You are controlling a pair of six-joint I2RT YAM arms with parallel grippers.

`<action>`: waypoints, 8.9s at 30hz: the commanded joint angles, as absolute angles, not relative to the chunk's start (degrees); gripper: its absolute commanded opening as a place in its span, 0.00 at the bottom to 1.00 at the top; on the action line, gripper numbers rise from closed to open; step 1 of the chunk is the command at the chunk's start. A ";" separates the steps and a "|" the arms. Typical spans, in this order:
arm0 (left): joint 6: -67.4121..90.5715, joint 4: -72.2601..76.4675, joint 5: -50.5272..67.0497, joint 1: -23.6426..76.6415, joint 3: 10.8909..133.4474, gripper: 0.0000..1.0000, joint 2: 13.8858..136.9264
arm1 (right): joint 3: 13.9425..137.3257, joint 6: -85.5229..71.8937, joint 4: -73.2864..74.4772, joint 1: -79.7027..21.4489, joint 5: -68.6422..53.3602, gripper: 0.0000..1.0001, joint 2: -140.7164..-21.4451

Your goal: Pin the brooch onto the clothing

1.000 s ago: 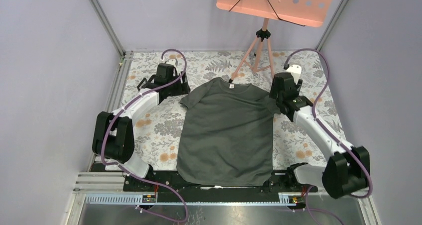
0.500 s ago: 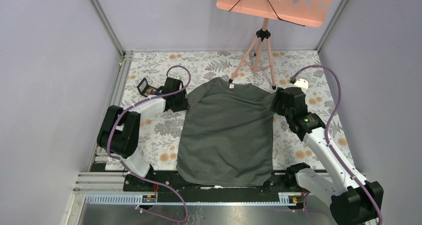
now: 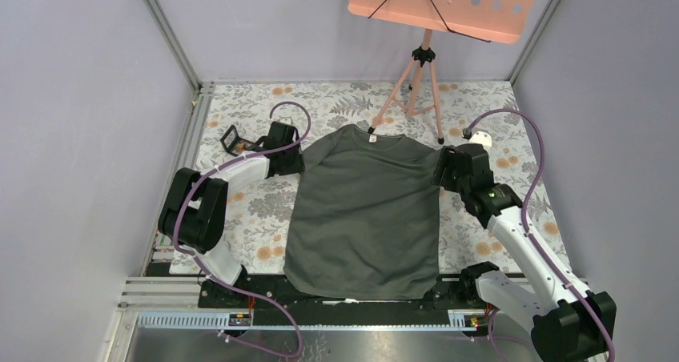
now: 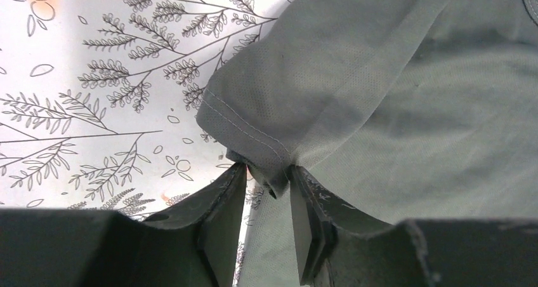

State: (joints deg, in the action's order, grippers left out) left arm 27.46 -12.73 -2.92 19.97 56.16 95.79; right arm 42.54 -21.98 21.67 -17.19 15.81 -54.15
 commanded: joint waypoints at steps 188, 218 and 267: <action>26.86 -26.67 -17.68 6.34 69.96 0.80 86.04 | 43.64 -21.14 31.97 -10.78 -6.96 0.75 -40.58; 25.55 -28.81 -19.17 0.09 87.04 0.66 113.89 | 40.74 -22.93 32.80 -10.83 -14.62 0.78 -33.31; 24.76 -35.69 -15.12 -2.79 91.48 0.68 119.51 | 39.88 -23.76 33.35 -10.76 -16.20 0.79 -34.67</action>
State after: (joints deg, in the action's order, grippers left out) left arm 25.06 -35.55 -14.17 -2.46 90.98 119.81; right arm 39.77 -23.40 33.67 -10.90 -14.66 -34.41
